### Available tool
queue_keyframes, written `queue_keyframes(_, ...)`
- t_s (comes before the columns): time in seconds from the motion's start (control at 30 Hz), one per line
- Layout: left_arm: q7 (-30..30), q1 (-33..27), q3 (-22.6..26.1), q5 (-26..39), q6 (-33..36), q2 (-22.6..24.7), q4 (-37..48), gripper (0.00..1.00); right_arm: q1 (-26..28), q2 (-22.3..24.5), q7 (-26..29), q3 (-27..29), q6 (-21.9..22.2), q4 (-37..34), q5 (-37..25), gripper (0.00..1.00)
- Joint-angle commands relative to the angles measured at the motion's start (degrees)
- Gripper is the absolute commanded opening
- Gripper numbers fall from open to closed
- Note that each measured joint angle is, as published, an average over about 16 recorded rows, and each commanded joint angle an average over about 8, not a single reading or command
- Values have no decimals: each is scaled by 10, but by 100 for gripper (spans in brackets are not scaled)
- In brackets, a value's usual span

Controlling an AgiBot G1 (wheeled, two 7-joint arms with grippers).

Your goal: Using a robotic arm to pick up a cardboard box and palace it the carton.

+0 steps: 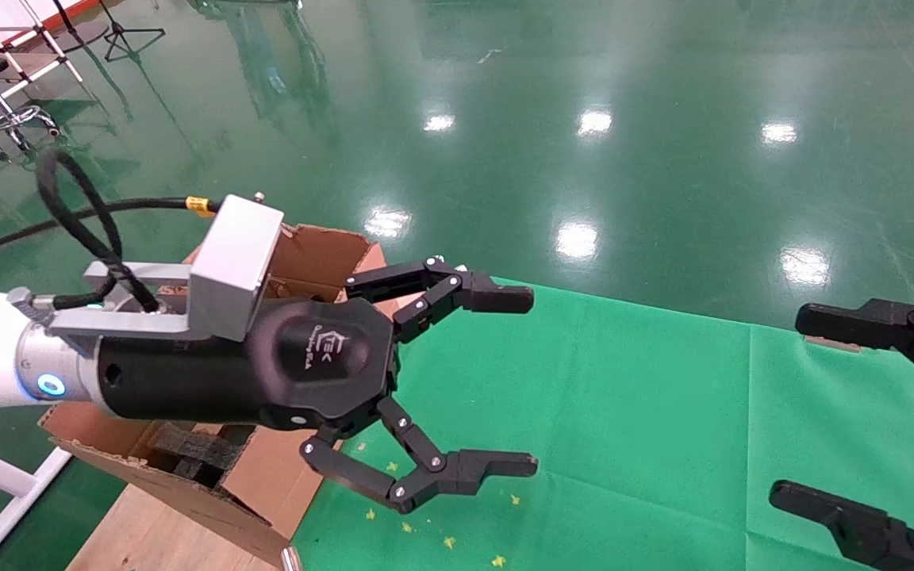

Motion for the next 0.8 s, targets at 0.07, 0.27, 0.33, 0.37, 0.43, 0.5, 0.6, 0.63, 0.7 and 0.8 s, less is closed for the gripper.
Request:
queue_keyframes(0.07,0,0,0,0,0,0,0,100,0,0,0,0,0,0,0,100)
queue_keyframes(0.27,0,0,0,0,0,0,0,100,0,0,0,0,0,0,0,100)
queue_keyframes(0.33,0,0,0,0,0,0,0,100,0,0,0,0,0,0,0,100)
queue_keyframes(0.37,0,0,0,0,0,0,0,100,0,0,0,0,0,0,0,100)
queue_keyframes(0.43,0,0,0,0,0,0,0,100,0,0,0,0,0,0,0,100)
queue_keyframes(0.5,0,0,0,0,0,0,0,100,0,0,0,0,0,0,0,100)
queue_keyframes(0.6,0,0,0,1,0,0,0,100,0,0,0,0,0,0,0,100)
queue_keyframes(0.63,0,0,0,1,0,0,0,100,0,0,0,0,0,0,0,100)
queue_keyframes(0.7,0,0,0,1,0,0,0,100,0,0,0,0,0,0,0,100)
queue_keyframes(0.8,0,0,0,0,0,0,0,100,0,0,0,0,0,0,0,100)
